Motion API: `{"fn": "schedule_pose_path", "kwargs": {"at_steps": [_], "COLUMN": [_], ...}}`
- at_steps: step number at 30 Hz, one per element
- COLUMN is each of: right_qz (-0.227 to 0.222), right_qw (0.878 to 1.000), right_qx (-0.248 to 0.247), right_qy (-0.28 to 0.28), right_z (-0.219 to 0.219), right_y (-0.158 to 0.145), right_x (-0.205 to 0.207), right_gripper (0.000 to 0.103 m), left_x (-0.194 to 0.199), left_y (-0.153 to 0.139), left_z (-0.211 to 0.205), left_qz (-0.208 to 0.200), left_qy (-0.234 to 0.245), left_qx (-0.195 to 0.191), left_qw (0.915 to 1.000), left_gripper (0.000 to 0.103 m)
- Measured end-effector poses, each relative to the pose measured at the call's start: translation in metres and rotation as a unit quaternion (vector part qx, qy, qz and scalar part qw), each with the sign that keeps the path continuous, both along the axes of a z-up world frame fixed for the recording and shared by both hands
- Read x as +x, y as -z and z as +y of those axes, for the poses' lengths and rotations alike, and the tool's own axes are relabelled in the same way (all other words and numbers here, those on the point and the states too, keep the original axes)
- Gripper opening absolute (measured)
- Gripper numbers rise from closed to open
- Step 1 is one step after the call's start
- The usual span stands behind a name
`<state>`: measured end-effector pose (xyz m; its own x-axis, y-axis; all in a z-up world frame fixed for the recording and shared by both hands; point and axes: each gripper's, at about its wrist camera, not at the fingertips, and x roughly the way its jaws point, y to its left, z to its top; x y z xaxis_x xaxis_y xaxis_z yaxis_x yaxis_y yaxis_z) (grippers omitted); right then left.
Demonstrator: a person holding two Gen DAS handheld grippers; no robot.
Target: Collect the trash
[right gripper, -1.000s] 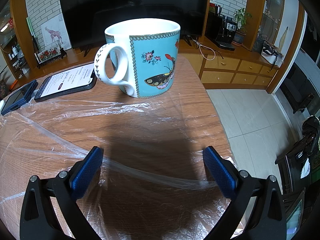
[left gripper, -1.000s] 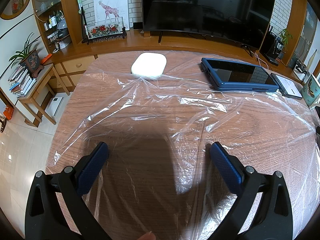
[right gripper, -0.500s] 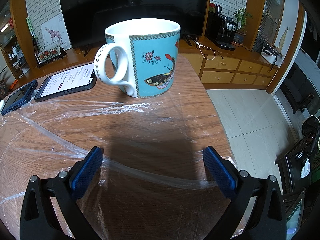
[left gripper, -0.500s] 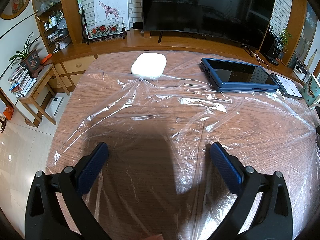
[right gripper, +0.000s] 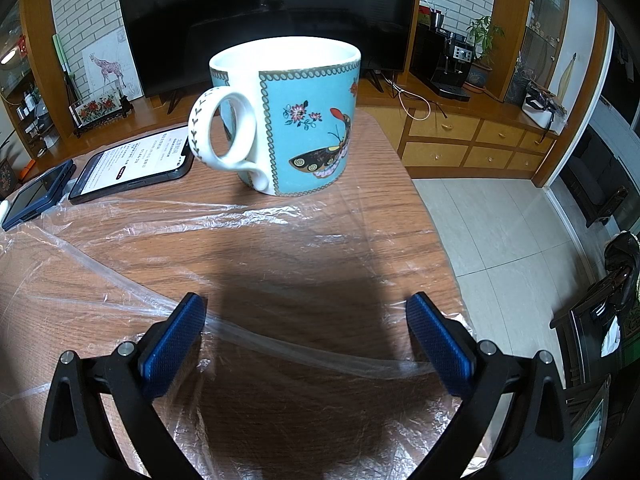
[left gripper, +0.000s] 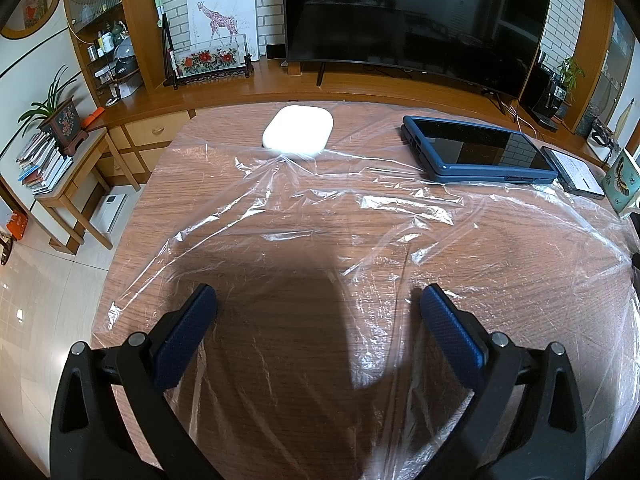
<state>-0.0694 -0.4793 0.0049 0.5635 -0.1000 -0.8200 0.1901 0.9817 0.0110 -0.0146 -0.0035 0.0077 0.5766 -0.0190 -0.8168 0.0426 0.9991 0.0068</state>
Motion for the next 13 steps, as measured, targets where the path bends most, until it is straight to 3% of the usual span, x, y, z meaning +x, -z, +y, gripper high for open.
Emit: {"fn": "schedule_pose_path", "kwargs": {"at_steps": [13], "right_qz": [0.000], "right_qw": [1.000], "right_qx": [0.000], "right_qy": [0.000], "right_z": [-0.0001], "right_y": [0.0000], "right_x": [0.0001], "right_gripper": [0.099], "left_x": [0.0022], "left_y": [0.0015], "left_z": [0.0009], "left_qz": [0.000], "left_qy": [-0.001], "left_qx": [0.000], "left_qw": [1.0000], "left_gripper": [0.102]}}
